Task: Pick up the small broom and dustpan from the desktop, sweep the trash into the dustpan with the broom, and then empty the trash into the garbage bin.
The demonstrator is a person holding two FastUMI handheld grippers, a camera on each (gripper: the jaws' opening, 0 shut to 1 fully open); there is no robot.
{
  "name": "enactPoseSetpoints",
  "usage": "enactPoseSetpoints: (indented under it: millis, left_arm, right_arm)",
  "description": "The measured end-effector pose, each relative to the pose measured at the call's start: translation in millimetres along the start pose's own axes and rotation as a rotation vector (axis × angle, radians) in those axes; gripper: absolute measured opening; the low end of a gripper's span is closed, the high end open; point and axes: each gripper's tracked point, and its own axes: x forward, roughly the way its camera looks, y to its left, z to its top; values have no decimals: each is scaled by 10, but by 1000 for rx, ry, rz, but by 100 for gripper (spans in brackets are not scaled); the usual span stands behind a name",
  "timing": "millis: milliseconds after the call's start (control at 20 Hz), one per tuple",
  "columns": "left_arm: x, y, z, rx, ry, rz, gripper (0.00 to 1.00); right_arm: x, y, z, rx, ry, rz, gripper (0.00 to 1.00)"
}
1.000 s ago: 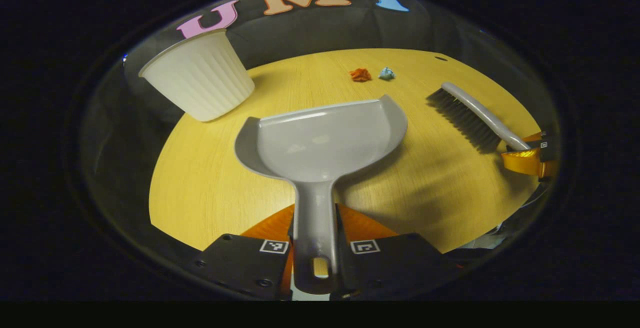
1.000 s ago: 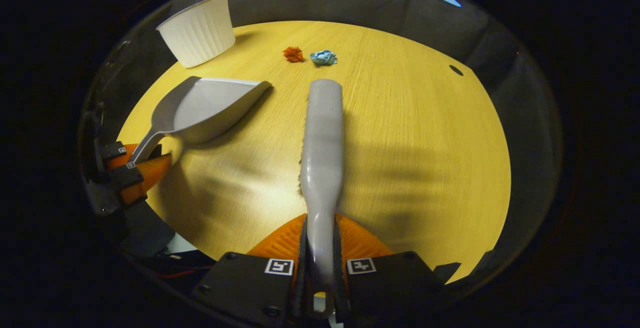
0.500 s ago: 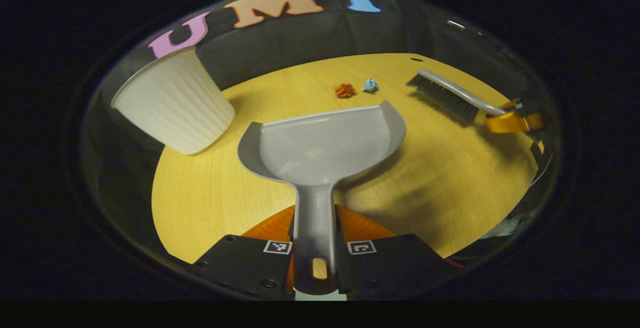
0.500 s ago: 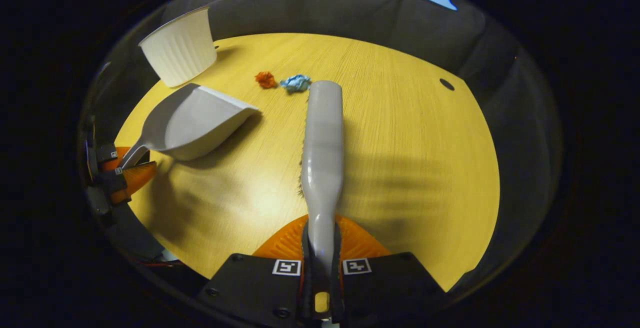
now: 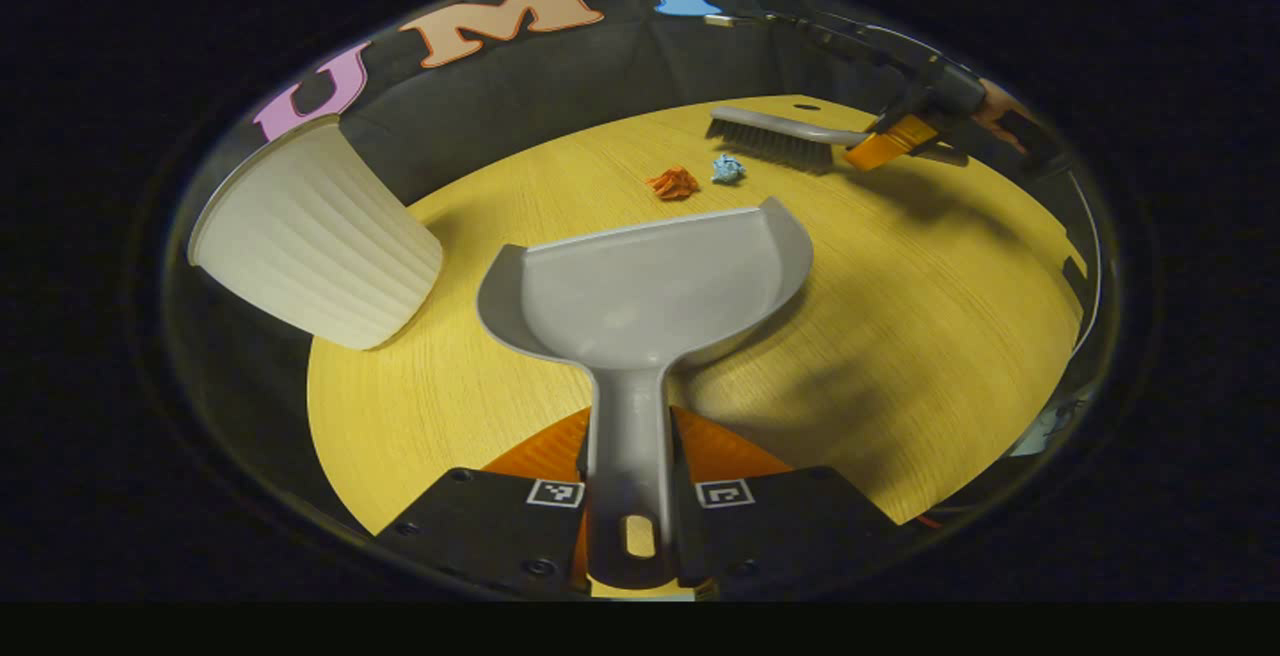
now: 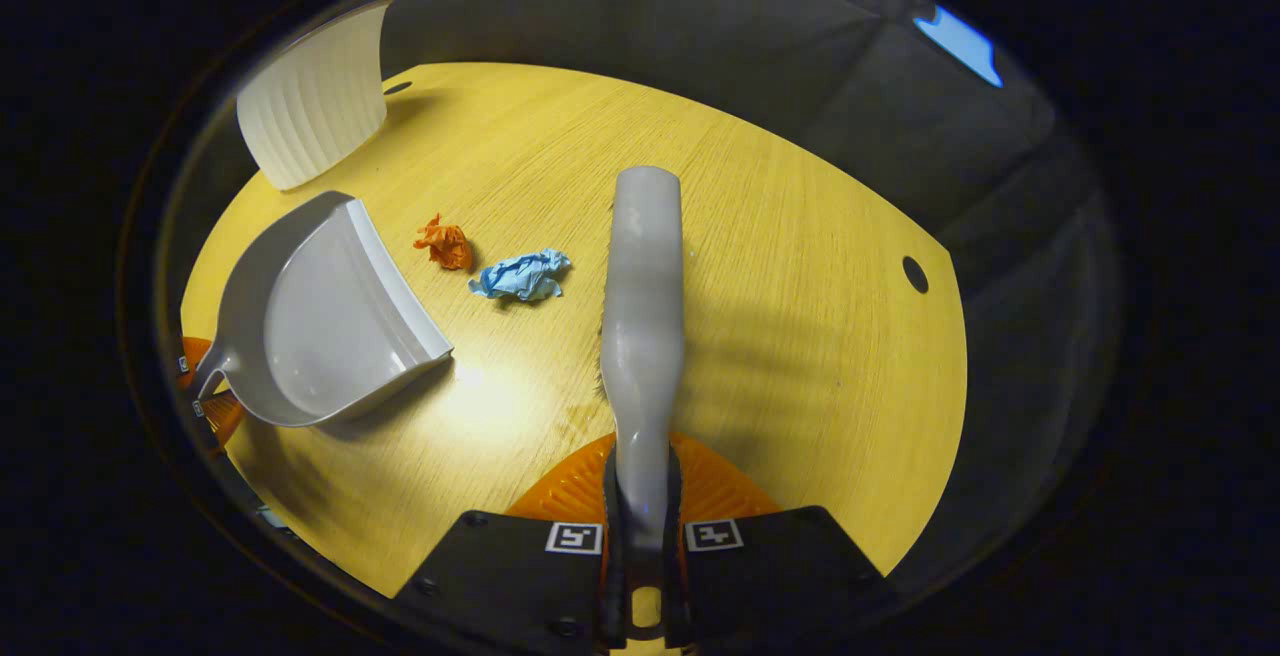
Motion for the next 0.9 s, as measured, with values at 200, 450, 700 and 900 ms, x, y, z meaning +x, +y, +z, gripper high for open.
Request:
enactPoseSetpoints:
  millis: [200,450,700,900]
  left_arm:
    - [30,45,-37,39,24,-17,27]
    - [27,123,-61,90,27,-15,26]
    - [41,118,-35,51,-9,5,27]
    - [24,141,33,-36,-73,38,27]
  right_arm:
    - [9,229,279,-208,34,63,16]
    - [-254,729,436,-523,46,240,16]
    - [-405,1170,365,-208,31,652,16]
    - [-514,1086,545,155,-223,670,16]
